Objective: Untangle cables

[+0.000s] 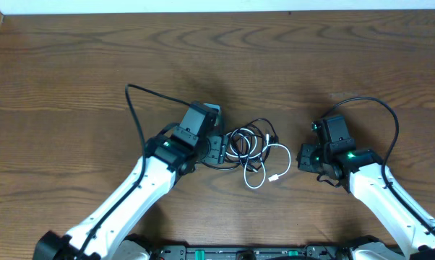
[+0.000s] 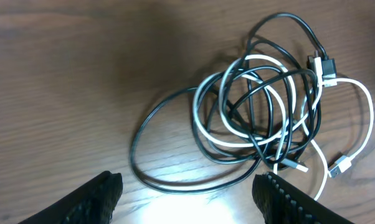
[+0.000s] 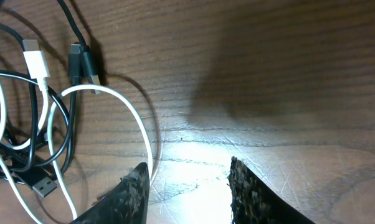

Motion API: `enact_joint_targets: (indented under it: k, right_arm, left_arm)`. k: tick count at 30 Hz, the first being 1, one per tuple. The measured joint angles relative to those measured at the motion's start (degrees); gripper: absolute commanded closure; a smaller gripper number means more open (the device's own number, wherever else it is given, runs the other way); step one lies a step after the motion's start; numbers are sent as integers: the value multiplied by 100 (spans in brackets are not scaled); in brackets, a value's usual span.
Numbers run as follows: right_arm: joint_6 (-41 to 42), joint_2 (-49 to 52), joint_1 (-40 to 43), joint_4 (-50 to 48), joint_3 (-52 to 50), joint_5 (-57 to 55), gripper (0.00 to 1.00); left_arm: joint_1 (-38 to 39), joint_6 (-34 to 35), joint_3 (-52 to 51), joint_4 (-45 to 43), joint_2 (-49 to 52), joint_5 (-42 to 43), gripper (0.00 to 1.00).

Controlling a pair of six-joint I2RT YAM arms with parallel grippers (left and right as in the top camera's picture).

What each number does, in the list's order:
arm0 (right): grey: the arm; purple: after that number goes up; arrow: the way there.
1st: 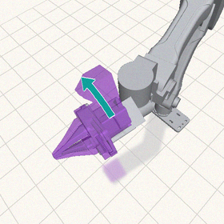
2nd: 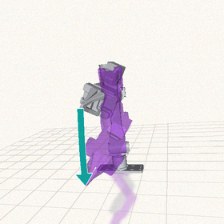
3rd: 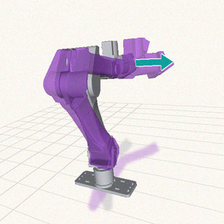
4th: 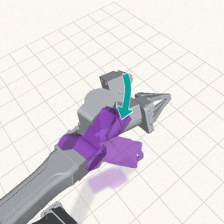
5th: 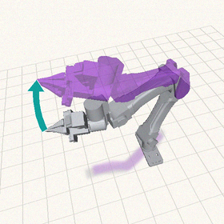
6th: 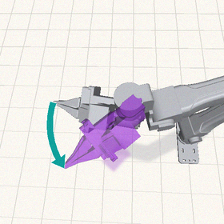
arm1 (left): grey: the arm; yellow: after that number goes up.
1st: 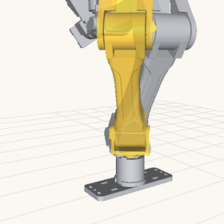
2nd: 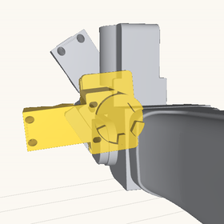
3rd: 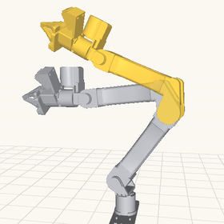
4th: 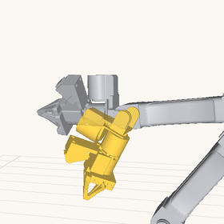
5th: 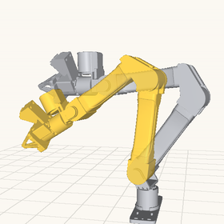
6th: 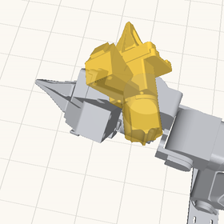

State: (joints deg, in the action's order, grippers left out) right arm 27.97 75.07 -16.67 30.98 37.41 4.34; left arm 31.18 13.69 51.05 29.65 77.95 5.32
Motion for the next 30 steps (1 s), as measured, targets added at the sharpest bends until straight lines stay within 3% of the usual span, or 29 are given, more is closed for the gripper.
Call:
enact_joint_targets:
  k: [19, 23, 28, 30]
  right_arm:
    - [0, 0, 0, 48, 0, 20, 62]
    - [0, 0, -2, 68, 0, 20, 62]
    - [-2, 0, -2, 85, 0, 72, 61]
    - [-39, 0, -2, 52, 0, 170, 60]
  left_arm:
    - [0, 131, 0, -1285, 1902, 1327, 43]
    - [-2, 166, 0, -1394, 2116, 1585, 57]
    - [2, 188, 0, -1412, 2203, 1740, 92]
    - [13, 188, 0, -1449, 2203, 1812, 92]
